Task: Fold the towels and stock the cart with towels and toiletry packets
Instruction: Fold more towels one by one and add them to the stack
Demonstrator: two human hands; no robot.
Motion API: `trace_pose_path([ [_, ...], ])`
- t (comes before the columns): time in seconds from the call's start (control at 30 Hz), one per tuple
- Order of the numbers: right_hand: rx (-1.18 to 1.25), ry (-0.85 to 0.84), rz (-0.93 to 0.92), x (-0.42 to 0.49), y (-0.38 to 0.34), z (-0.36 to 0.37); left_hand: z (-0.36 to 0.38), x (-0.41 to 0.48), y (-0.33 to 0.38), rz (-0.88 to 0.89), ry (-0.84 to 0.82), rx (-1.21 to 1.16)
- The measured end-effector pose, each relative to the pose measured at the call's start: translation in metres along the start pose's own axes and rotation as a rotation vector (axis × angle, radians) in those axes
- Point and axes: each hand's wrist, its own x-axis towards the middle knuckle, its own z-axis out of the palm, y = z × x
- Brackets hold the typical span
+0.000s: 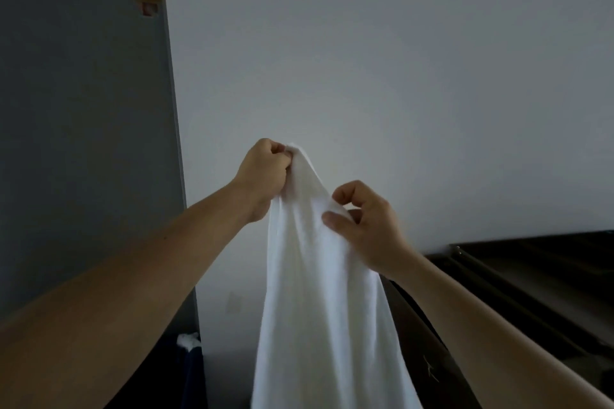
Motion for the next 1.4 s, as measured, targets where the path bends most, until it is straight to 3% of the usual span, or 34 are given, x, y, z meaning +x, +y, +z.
trace_pose_path([
  [0.1,0.037,-0.020,-0.027,-0.007,0.001,0.001,0.010,-0.004,0.002,-0.013,0.003,-0.112],
  [0.17,-0.073,-0.039,-0.026,-0.008,0.004,-0.003,0.014,-0.008,0.002,0.063,-0.025,-0.035],
  [0.27,-0.256,-0.091,0.074,-0.009,0.012,-0.010,0.021,-0.017,-0.004,0.177,-0.086,0.074],
  [0.37,-0.224,-0.078,0.206,-0.020,0.028,-0.013,0.023,-0.020,-0.010,0.220,-0.066,0.101],
  [0.43,-0.140,-0.190,0.273,-0.034,0.038,-0.014,0.022,-0.019,-0.013,0.229,-0.039,0.091],
  [0.53,0.006,-0.324,0.385,-0.052,0.047,-0.020,0.021,-0.015,-0.018,0.229,0.006,0.084],
  [0.83,-0.081,-0.519,0.513,-0.089,0.080,-0.028,0.009,0.003,-0.039,0.103,0.093,0.081],
  [1.0,-0.111,-0.368,0.448,-0.096,0.088,-0.026,-0.004,0.011,-0.052,0.008,0.091,0.189],
  [1.17,-0.187,-0.240,0.472,-0.089,0.100,-0.041,-0.008,0.000,-0.071,0.070,-0.041,0.305],
  [1.4,-0.004,-0.145,0.546,-0.089,0.103,-0.049,-0.020,-0.003,-0.085,-0.080,-0.201,0.200],
])
